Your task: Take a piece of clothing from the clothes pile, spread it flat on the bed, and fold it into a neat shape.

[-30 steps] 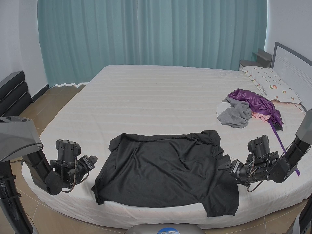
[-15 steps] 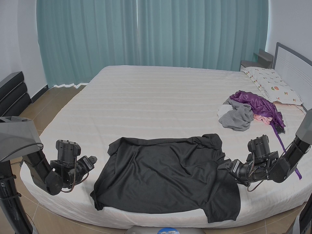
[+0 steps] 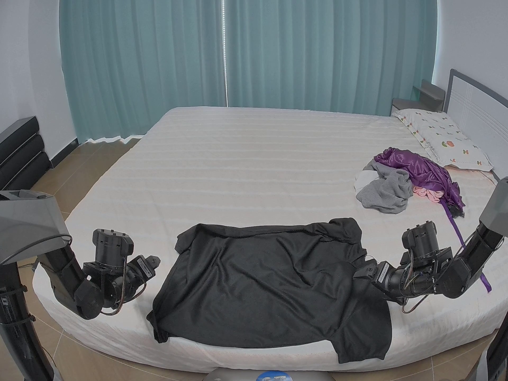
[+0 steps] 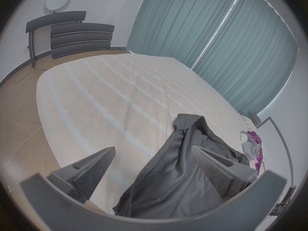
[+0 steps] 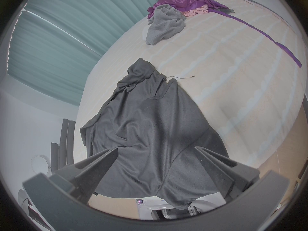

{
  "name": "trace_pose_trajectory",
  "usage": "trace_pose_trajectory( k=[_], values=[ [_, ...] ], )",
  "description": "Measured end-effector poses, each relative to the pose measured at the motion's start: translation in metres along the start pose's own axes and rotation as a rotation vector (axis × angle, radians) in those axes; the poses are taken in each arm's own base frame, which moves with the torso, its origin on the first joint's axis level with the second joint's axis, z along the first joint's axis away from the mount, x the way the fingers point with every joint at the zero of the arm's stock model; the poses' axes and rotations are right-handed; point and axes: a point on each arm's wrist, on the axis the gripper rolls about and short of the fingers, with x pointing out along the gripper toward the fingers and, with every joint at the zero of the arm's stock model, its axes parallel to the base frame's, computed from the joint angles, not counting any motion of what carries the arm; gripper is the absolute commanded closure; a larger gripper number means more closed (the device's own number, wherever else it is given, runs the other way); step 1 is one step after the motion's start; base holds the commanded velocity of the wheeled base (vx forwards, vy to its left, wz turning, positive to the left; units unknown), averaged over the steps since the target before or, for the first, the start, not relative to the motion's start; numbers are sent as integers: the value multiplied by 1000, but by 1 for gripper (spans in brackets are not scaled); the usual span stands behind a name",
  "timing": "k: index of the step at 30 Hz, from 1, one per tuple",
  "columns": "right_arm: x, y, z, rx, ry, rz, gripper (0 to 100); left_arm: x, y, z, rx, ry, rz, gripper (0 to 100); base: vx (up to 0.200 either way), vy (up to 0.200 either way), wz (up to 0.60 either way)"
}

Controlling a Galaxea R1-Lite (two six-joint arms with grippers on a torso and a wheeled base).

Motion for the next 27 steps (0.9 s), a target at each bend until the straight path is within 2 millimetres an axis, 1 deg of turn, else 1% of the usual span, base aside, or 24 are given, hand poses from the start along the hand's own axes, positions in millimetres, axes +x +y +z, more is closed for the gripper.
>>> trace_pose_trajectory(
  k=[3, 8, 11, 14, 21, 26, 27],
  values=[
    [1, -3, -1, -14, 10, -9, 0, 0, 0, -1, 2, 3, 0, 0, 0, 0, 0],
    [1, -16, -4, -99, 31, -47, 0, -1, -1, -3, 6, 10, -2, 0, 0, 0, 0],
    [0, -25, -5, -103, 42, -70, 0, -1, -2, -5, 11, 20, -12, 0, 0, 0, 0],
    [1, -28, -6, -98, 50, -79, 0, -1, -3, -7, 4, 25, -16, 0, 0, 0, 0],
    [1, -33, -9, -102, 62, -96, 0, -2, -6, -11, -10, 38, -26, 0, -200, 0, 0],
    [0, -39, -10, -154, 74, -111, 0, -3, -8, -15, 1, 49, -29, 0, -200, 0, 0],
    [0, -40, -10, -167, 77, -114, 0, -3, -8, -16, 2, 51, -29, 0, 0, 0, 0]
  ],
)
